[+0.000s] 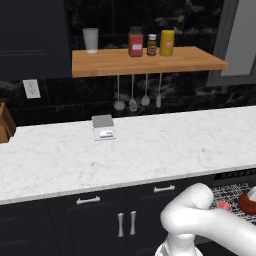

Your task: Pick up the cup and bowl from the counter, place them in the dishwasher, and close the dishwasher door.

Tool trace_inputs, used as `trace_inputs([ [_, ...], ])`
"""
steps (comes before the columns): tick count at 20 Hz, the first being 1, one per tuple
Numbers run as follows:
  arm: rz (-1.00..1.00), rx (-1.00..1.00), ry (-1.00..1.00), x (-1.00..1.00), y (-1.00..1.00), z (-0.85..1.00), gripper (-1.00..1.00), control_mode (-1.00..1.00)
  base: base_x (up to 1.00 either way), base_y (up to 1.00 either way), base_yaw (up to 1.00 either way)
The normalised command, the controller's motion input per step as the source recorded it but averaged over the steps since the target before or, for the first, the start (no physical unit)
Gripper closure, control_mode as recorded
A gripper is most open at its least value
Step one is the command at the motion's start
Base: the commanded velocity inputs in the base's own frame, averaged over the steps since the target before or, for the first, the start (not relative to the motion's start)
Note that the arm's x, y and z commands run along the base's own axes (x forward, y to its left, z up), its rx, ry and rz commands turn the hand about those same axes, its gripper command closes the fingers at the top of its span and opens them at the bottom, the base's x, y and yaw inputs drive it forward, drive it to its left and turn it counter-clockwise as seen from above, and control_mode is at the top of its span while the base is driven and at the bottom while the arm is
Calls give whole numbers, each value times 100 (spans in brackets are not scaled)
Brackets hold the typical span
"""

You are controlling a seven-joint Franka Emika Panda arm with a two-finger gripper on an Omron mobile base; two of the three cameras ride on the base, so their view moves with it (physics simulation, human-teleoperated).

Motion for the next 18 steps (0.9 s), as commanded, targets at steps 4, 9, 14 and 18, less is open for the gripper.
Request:
trace_inputs([
  [4, -3, 0, 0, 3, 0, -6, 100, -100, 0, 0, 0],
  [9, -14, 0, 0, 22, -18, 0, 100, -100, 0, 0, 0],
  [14, -18, 0, 2, 33, -23, -3, 100, -100, 0, 0, 0],
  [18, -11, 0, 8, 58, -1, -3, 100, -100, 0, 0, 0],
])
